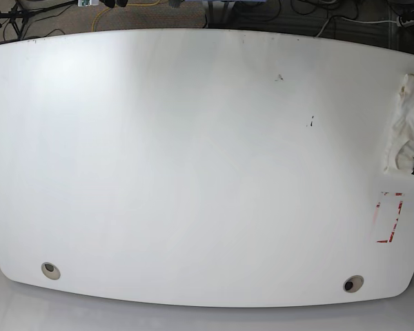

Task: Fold the T-shirt properly

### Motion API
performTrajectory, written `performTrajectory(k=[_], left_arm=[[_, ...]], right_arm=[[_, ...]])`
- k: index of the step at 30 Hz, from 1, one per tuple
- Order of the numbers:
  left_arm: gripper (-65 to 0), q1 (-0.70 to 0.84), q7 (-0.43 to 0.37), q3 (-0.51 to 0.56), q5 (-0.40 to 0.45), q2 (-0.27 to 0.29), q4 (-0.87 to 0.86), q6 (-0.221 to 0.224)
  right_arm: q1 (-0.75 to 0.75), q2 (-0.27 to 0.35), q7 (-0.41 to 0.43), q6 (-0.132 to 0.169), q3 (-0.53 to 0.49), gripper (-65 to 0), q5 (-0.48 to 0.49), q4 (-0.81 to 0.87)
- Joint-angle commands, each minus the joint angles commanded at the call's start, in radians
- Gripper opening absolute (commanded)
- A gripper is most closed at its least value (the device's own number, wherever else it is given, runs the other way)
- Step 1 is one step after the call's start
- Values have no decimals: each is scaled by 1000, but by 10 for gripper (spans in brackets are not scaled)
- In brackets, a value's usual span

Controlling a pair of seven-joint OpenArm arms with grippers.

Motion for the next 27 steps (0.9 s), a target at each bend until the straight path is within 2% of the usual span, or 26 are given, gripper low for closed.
performTrajectory(k=[5,8,12,18,20,21,24,27], left_arm=[[-283,-137,-21,58,2,-14,-249,5],[-283,-193,-58,84,3,-14,-394,6],[-283,-285,-129,114,6,-14,-568,6],[-283,-443,-166,137,6,-14,-835,11],[-283,-494,-167,144,6,-14,-916,29],[-283,-542,-169,153,6,-14,-988,55],[-283,-609,-170,184,6,-14,-1086,94],[-283,-666,-169,222,6,-12,-1137,112]], right_arm=[[48,5,87,0,-2,-477,-6,-183],[87,5,120,0,-2,-477,-64,-275],[150,2,127,0,-2,-477,-175,-399],[273,8,127,-9,2,-477,-245,-580],[304,14,127,-9,2,-477,-269,-624],[336,20,127,-11,2,-477,-292,-667],[393,21,124,-15,2,-477,-327,-740],[442,28,124,-54,2,-477,-356,-815]])
